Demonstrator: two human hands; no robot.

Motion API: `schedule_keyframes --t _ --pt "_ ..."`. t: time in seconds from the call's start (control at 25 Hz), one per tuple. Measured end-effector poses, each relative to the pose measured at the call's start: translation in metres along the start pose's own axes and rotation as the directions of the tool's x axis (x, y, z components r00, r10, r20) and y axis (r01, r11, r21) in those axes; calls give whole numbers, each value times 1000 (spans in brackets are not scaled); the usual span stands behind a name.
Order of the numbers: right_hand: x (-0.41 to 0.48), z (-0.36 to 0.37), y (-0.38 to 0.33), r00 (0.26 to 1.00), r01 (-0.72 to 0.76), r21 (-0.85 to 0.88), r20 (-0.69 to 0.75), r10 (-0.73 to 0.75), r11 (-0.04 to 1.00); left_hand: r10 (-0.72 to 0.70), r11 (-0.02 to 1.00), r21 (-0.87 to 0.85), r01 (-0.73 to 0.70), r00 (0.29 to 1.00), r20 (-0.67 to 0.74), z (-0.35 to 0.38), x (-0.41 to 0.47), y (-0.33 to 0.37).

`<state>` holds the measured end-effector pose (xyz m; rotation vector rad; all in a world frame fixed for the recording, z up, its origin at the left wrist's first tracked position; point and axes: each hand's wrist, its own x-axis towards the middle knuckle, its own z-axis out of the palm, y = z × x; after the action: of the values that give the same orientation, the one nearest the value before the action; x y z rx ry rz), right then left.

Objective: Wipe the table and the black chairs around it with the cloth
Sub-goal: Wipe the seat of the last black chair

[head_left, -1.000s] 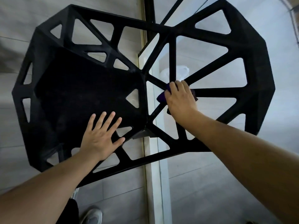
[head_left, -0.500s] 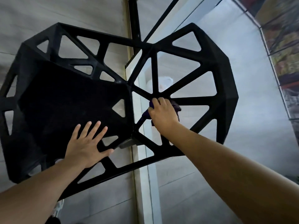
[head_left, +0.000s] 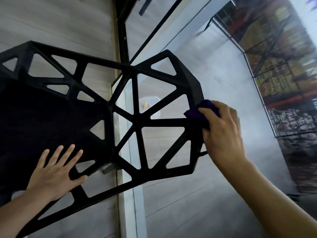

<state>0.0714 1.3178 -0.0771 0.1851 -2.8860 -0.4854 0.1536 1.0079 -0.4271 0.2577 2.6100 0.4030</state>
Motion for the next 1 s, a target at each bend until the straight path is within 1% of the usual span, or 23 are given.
schedule_keyframes --t 0.04,0.08,0.12,0.16,0.2,0.28,0.36,0.52,0.64,0.72,0.84,0.92,1.0 --pt "-14 -5 9 999 -42 99 10 42 994 2 999 49 -2 1000 12 1 -2 2" --pt "-26 -5 13 994 -106 170 36 101 980 -1 999 42 -1 999 55 4 -4 3" --pt "-34 -1 13 985 -171 221 57 163 960 4 999 47 -6 999 47 6 -4 2" --pt "-38 6 11 978 -208 250 75 196 946 -3 999 52 1 999 40 8 -3 1" --pt "-39 13 9 981 -194 252 72 181 948 6 998 68 -7 1000 9 9 -3 2" --pt "-33 24 8 997 -78 197 13 77 977 28 994 107 -25 999 -36 12 -2 1" --pt "-22 34 10 1000 -6 128 -16 8 992 23 995 99 -19 999 -38 13 -2 2" --pt "32 48 12 997 3 28 -71 -1 1000 13 998 63 -10 999 -39 14 -3 8" --pt "111 62 7 994 69 -22 -82 -71 997 9 998 64 -8 1000 -18 12 -4 4" --pt "164 76 -7 988 130 -91 -77 -137 987 18 998 62 -16 999 -27 11 -2 3" --pt "214 86 -41 974 225 -187 11 -227 956 18 999 44 -16 999 -37 14 -3 3" --pt "209 82 -42 973 232 -205 58 -225 951 13 999 41 -12 999 -41 15 -2 3" --pt "168 72 -22 984 180 -158 22 -179 971 16 999 33 -15 999 -38 13 0 3"
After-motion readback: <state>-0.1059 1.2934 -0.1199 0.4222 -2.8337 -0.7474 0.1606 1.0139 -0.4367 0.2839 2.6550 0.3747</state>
